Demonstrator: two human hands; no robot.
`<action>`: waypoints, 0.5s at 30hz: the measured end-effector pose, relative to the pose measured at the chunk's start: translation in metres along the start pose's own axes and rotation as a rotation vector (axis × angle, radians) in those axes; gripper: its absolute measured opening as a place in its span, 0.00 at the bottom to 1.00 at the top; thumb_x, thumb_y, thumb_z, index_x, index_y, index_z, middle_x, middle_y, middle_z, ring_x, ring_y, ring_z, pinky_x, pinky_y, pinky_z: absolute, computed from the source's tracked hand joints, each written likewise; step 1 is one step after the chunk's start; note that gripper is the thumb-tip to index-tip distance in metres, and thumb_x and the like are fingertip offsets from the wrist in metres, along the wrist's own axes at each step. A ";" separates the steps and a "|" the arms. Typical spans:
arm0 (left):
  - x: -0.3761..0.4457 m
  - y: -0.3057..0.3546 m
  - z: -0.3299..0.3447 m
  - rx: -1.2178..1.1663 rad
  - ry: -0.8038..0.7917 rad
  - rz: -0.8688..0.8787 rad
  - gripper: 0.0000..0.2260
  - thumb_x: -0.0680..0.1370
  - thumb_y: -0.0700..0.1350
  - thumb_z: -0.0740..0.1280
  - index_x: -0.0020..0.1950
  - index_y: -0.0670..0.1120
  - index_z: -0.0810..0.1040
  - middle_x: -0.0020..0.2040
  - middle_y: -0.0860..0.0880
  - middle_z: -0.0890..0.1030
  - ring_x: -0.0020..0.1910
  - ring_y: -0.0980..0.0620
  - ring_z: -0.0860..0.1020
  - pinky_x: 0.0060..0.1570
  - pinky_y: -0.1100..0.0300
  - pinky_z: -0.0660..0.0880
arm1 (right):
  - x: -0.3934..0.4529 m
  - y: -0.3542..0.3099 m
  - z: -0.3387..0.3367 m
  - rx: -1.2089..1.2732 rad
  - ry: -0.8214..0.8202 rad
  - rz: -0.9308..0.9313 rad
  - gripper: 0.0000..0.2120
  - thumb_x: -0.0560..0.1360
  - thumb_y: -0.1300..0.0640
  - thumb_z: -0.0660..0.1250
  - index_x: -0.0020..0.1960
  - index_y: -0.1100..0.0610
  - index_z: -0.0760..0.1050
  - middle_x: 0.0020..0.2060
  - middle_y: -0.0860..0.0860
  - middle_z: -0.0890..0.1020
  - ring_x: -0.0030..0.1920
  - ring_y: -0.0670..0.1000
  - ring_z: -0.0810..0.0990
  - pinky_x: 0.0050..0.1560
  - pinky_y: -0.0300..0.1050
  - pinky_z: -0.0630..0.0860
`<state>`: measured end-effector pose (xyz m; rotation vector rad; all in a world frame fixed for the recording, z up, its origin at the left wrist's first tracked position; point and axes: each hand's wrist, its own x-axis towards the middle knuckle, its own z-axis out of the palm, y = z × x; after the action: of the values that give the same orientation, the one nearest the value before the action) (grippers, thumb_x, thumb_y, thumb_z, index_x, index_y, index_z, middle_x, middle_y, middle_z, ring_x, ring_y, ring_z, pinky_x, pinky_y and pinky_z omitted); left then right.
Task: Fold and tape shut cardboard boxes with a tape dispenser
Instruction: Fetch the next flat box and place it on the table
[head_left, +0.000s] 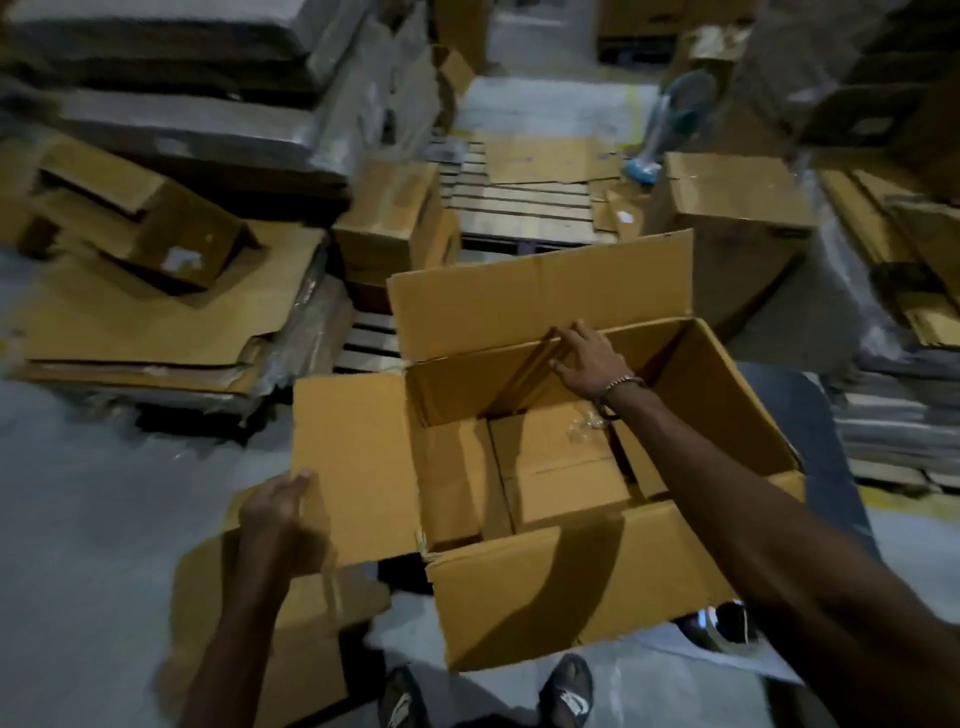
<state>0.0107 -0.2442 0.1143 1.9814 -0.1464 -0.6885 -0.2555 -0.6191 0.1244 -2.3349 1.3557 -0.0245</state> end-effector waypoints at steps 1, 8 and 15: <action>-0.017 0.016 -0.003 -0.040 0.033 0.100 0.09 0.83 0.45 0.70 0.59 0.41 0.84 0.55 0.41 0.85 0.56 0.40 0.82 0.47 0.56 0.76 | 0.005 0.005 0.006 -0.020 -0.022 -0.031 0.31 0.81 0.41 0.66 0.81 0.42 0.60 0.83 0.50 0.57 0.82 0.57 0.55 0.74 0.71 0.63; -0.061 0.050 0.080 0.133 -0.286 0.305 0.31 0.73 0.77 0.65 0.62 0.56 0.84 0.62 0.50 0.85 0.63 0.49 0.81 0.67 0.42 0.77 | -0.016 0.039 0.012 0.181 0.091 -0.082 0.25 0.80 0.45 0.68 0.75 0.46 0.71 0.76 0.50 0.71 0.80 0.54 0.60 0.72 0.67 0.63; -0.068 -0.027 0.163 1.110 -0.309 0.578 0.25 0.81 0.69 0.57 0.74 0.62 0.75 0.83 0.62 0.61 0.85 0.55 0.48 0.78 0.37 0.55 | -0.068 0.167 -0.025 0.076 0.464 0.219 0.16 0.82 0.46 0.58 0.61 0.53 0.79 0.60 0.56 0.81 0.63 0.61 0.76 0.63 0.61 0.73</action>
<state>-0.1363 -0.3316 0.0622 2.6129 -1.4914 -0.5514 -0.4336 -0.6421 0.0973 -2.1832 1.7845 -0.5715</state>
